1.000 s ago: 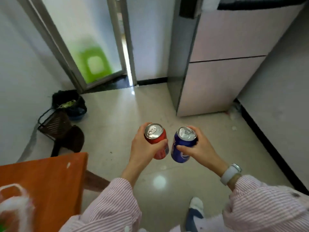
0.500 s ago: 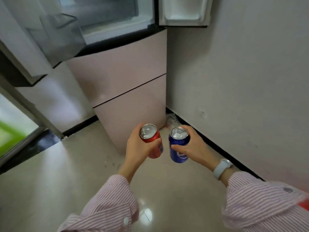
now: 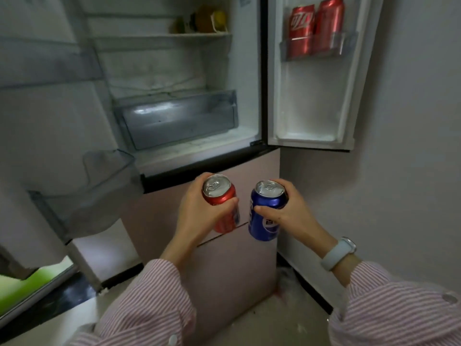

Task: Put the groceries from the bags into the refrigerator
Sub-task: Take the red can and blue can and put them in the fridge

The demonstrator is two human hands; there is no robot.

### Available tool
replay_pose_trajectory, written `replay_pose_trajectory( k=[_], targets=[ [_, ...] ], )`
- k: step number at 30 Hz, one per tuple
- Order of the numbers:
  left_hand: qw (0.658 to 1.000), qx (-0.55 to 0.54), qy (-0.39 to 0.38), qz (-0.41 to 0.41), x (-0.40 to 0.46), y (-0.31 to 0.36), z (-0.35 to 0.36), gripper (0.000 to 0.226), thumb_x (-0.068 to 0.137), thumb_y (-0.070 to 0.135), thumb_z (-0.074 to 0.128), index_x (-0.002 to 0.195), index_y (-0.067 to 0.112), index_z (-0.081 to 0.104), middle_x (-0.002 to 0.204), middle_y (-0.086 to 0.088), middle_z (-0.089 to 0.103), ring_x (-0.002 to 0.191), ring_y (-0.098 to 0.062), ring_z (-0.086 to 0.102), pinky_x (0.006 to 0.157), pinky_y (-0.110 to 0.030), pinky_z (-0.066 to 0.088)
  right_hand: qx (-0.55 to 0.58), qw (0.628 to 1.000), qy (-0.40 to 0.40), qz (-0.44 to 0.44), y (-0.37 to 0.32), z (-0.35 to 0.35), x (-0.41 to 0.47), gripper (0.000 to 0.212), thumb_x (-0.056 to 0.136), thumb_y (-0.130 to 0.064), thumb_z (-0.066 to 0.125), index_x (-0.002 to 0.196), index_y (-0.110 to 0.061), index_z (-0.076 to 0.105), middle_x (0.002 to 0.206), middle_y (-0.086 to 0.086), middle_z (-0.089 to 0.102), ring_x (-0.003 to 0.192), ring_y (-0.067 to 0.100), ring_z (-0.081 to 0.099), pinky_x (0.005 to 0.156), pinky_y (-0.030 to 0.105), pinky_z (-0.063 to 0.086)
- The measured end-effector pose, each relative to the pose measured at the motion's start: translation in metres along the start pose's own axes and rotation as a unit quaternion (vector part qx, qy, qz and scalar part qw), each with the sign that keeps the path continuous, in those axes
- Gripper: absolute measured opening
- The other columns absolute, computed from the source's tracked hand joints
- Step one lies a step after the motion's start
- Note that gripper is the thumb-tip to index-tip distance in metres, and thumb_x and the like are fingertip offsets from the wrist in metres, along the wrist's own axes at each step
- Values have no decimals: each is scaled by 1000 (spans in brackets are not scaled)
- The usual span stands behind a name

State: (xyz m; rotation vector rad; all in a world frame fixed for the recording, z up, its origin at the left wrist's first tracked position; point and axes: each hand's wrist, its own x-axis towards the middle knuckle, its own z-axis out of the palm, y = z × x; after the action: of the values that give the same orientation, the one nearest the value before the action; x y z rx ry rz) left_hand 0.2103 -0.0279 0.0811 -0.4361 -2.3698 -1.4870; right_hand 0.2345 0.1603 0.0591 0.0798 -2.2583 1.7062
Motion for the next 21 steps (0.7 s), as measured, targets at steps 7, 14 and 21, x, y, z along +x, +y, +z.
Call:
replay_pose_trajectory(
  k=[7,14,21],
  targets=[
    [987,31,144,62,77,47,-59,57,61,29,81,112,24,55,103,9,64,93,-6,62,77,-19,49,85,985,-80,-129,-75,18,113,56,71,-15,75,118,-24,45,102,-12,56,93,3,57,75,16,50],
    [922,139,354,75,92,69,-112,61,56,37,76,111,25,54,99,19,62,87,9,58,77,-6,44,242,925,-209,-203,-128,84,192,49,73,-6,72,112,-22,46,97,-9,60,83,0,60,73,13,52],
    [829,325,453,-26,67,47,-128,60,60,25,83,111,21,51,102,9,61,93,-9,58,82,-18,46,262,865,-360,-231,-145,177,214,62,68,-16,79,119,-19,44,110,-1,59,98,11,59,87,27,50]
  ],
)
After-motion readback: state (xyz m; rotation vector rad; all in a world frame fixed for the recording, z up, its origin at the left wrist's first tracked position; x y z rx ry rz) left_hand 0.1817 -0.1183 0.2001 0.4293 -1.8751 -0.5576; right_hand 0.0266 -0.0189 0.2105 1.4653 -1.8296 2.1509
